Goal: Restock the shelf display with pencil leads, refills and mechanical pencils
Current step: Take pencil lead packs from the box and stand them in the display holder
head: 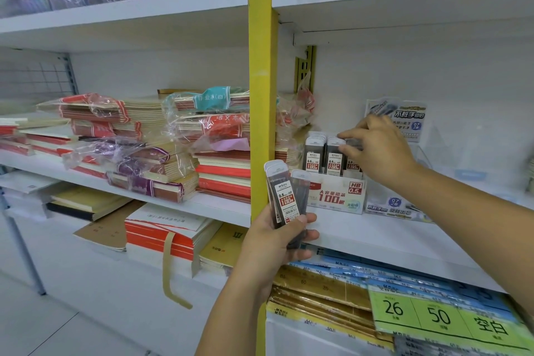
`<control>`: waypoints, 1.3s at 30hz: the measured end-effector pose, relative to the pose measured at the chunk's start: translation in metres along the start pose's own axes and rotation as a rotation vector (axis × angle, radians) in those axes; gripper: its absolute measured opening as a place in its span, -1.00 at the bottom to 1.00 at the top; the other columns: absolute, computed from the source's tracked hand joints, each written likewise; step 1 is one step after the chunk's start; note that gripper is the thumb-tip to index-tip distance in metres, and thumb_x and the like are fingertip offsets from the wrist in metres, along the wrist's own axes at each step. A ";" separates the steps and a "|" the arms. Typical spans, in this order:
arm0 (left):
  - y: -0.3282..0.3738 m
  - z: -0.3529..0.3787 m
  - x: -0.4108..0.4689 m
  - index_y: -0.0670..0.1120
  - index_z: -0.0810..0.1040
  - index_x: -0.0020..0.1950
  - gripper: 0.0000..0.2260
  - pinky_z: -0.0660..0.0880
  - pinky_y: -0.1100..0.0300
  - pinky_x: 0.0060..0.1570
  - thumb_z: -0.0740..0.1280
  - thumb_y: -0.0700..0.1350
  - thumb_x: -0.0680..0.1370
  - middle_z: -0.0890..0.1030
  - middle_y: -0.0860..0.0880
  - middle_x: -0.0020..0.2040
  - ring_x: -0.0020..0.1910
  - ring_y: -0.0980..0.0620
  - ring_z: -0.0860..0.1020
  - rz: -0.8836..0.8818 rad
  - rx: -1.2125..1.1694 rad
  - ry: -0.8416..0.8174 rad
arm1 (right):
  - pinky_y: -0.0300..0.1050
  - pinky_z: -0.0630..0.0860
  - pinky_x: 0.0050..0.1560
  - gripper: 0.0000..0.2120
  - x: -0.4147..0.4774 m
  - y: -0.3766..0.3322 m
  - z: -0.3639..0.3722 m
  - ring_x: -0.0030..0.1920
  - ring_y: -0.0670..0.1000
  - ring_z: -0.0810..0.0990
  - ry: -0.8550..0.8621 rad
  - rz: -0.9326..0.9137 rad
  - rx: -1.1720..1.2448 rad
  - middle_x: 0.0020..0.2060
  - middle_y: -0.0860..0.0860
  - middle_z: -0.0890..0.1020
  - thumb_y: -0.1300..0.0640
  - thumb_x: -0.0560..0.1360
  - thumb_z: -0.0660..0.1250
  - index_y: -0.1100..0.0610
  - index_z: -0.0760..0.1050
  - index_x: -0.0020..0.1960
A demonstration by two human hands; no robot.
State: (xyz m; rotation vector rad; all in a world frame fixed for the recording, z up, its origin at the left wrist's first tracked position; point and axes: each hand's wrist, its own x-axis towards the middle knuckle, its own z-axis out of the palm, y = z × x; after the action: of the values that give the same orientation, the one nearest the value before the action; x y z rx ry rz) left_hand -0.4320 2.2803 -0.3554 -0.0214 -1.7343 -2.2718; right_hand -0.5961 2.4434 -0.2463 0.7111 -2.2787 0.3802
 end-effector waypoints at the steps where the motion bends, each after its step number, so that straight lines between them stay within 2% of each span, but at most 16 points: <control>1: 0.000 0.000 0.000 0.09 0.50 0.24 -0.73 0.60 0.21 -0.25 0.39 -0.13 0.57 0.72 0.00 0.05 -0.02 -0.03 0.71 -0.002 0.004 0.000 | 0.00 0.32 0.20 -0.68 -0.003 -0.002 -0.002 0.19 0.09 0.36 0.030 -0.011 0.005 0.08 0.06 0.52 -0.02 0.54 0.32 0.04 0.57 0.26; 4: 0.002 -0.001 -0.001 0.10 0.50 0.23 -0.73 0.60 0.23 -0.26 0.40 -0.13 0.57 0.72 0.00 0.05 -0.02 -0.04 0.71 -0.003 0.015 -0.007 | -0.12 0.37 0.08 -0.76 -0.021 -0.019 -0.016 0.05 -0.05 0.45 0.087 -0.048 0.237 -0.02 -0.04 0.59 -0.01 0.55 0.27 0.03 0.60 0.14; 6: 0.003 -0.002 -0.002 0.09 0.50 0.24 -0.72 0.60 0.23 -0.26 0.40 -0.12 0.57 0.72 0.00 0.05 -0.02 -0.04 0.71 0.000 0.021 -0.023 | -0.27 0.49 -0.07 -0.79 -0.039 -0.034 -0.026 -0.10 -0.21 0.54 -0.060 -0.046 0.512 -0.12 -0.19 0.62 -0.10 0.50 0.25 -0.11 0.59 0.06; 8: 0.005 -0.001 -0.004 0.08 0.51 0.25 -0.72 0.60 0.23 -0.25 0.40 -0.12 0.57 0.72 -0.02 0.07 -0.01 -0.05 0.71 0.005 0.027 -0.056 | -0.34 0.54 -0.12 -0.79 -0.054 -0.046 -0.030 -0.12 -0.21 0.59 -0.304 0.007 0.737 -0.13 -0.18 0.64 -0.16 0.46 0.31 -0.23 0.54 0.08; 10: 0.007 0.001 -0.007 0.07 0.52 0.26 -0.72 0.61 0.21 -0.24 0.39 -0.13 0.58 0.71 -0.05 0.09 0.01 -0.06 0.70 0.000 0.022 -0.102 | -0.28 0.56 -0.09 -0.77 -0.062 -0.051 -0.027 -0.12 -0.11 0.63 -0.464 0.063 0.864 -0.09 -0.09 0.67 -0.06 0.50 0.36 -0.17 0.55 0.15; 15: 0.009 0.004 -0.009 -0.01 0.51 0.31 -0.69 0.64 0.17 -0.14 0.36 -0.15 0.57 0.69 -0.13 0.16 0.15 -0.12 0.66 -0.037 -0.102 -0.189 | -0.27 0.45 -0.42 -0.90 -0.068 -0.047 -0.030 -0.37 -0.04 0.61 -0.464 0.159 1.074 -0.33 0.02 0.66 0.21 0.56 0.31 0.10 0.55 0.06; 18: 0.009 0.004 -0.009 -0.06 0.50 0.30 -0.64 0.64 0.13 -0.08 0.37 -0.12 0.50 0.68 -0.15 0.17 0.17 -0.15 0.65 -0.057 -0.169 -0.221 | -0.20 0.51 -0.35 -0.87 -0.068 -0.040 -0.036 -0.30 0.04 0.65 -0.454 0.160 1.169 -0.18 0.15 0.67 0.29 0.60 0.22 0.16 0.44 0.13; 20: 0.008 0.003 -0.008 -0.10 0.50 0.27 -0.64 0.65 0.11 -0.07 0.37 -0.14 0.48 0.68 -0.14 0.16 0.16 -0.19 0.65 -0.081 -0.210 -0.220 | -0.19 0.53 -0.27 -0.83 -0.069 -0.037 -0.040 -0.24 0.04 0.64 -0.427 0.154 1.151 -0.12 0.16 0.65 0.24 0.60 0.24 0.07 0.45 0.15; 23: 0.007 0.003 -0.008 -0.14 0.50 0.27 -0.64 0.65 0.13 -0.12 0.38 -0.13 0.47 0.68 -0.10 0.17 0.13 -0.21 0.66 -0.085 -0.210 -0.214 | -0.30 0.51 -0.22 -0.85 -0.073 -0.035 -0.042 -0.20 -0.04 0.66 -0.412 0.165 1.056 -0.12 0.05 0.66 0.03 0.53 0.35 -0.08 0.51 0.09; 27: 0.006 0.002 -0.008 -0.10 0.53 0.24 -0.79 0.63 0.22 -0.31 0.31 -0.19 0.61 0.72 -0.03 0.06 0.05 -0.16 0.69 -0.078 -0.134 -0.147 | -0.16 0.55 -0.08 -0.78 -0.070 -0.028 -0.046 -0.02 -0.08 0.65 -0.439 0.130 0.927 -0.03 -0.11 0.69 0.13 0.56 0.30 -0.12 0.43 0.14; 29: 0.006 -0.001 -0.008 -0.06 0.54 0.22 -0.82 0.60 0.24 -0.37 0.31 -0.18 0.62 0.72 -0.02 0.01 -0.03 -0.11 0.71 -0.064 -0.067 -0.096 | -0.21 0.52 -0.10 -0.74 -0.060 -0.021 -0.051 -0.02 -0.16 0.64 -0.321 0.154 0.887 -0.04 -0.15 0.69 0.16 0.56 0.31 -0.13 0.39 0.14; 31: 0.006 -0.003 -0.008 -0.01 0.54 0.22 -0.81 0.57 0.24 -0.39 0.33 -0.16 0.61 0.71 0.02 -0.07 -0.12 -0.03 0.70 -0.050 -0.001 -0.065 | -0.30 0.49 -0.14 -0.71 -0.048 -0.017 -0.057 -0.09 -0.25 0.62 -0.095 0.156 0.794 -0.08 -0.15 0.66 0.13 0.52 0.38 -0.13 0.36 0.11; 34: 0.008 -0.004 -0.008 0.04 0.51 0.24 -0.81 0.56 0.25 -0.38 0.30 -0.13 0.63 0.70 0.06 -0.16 -0.16 0.01 0.70 -0.032 0.088 -0.064 | -0.46 0.43 -0.22 -0.67 -0.030 -0.016 -0.059 -0.20 -0.37 0.57 0.091 0.046 0.640 -0.16 -0.19 0.63 0.18 0.48 0.43 -0.05 0.32 0.06; 35: 0.008 -0.004 -0.008 0.05 0.51 0.24 -0.81 0.57 0.25 -0.37 0.30 -0.12 0.63 0.70 0.07 -0.16 -0.15 0.01 0.71 -0.030 0.113 -0.063 | -0.42 0.47 -0.19 -0.68 -0.026 -0.016 -0.057 -0.19 -0.32 0.58 0.094 0.017 0.592 -0.15 -0.14 0.65 0.19 0.49 0.42 -0.05 0.32 0.06; 37: 0.008 -0.004 -0.008 0.06 0.49 0.25 -0.80 0.57 0.25 -0.35 0.31 -0.09 0.63 0.71 0.07 -0.14 -0.12 0.01 0.71 -0.030 0.148 -0.059 | -0.13 0.59 -0.11 -0.69 -0.019 -0.017 -0.052 -0.15 -0.17 0.62 0.070 -0.028 0.511 -0.11 -0.03 0.65 0.19 0.50 0.40 -0.05 0.32 0.07; 39: 0.008 -0.003 -0.008 0.06 0.49 0.25 -0.80 0.56 0.26 -0.35 0.30 -0.08 0.63 0.71 0.07 -0.13 -0.11 0.01 0.71 -0.026 0.165 -0.057 | 0.00 0.59 -0.09 -0.72 -0.014 -0.018 -0.045 -0.14 -0.08 0.61 0.045 -0.064 0.451 -0.10 -0.02 0.64 0.19 0.51 0.40 -0.03 0.36 0.09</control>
State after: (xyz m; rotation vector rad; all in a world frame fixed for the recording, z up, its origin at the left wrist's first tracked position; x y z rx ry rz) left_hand -0.4222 2.2770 -0.3499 -0.0298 -1.9570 -2.1577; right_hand -0.5529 2.4541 -0.2233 0.9833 -2.1391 0.8860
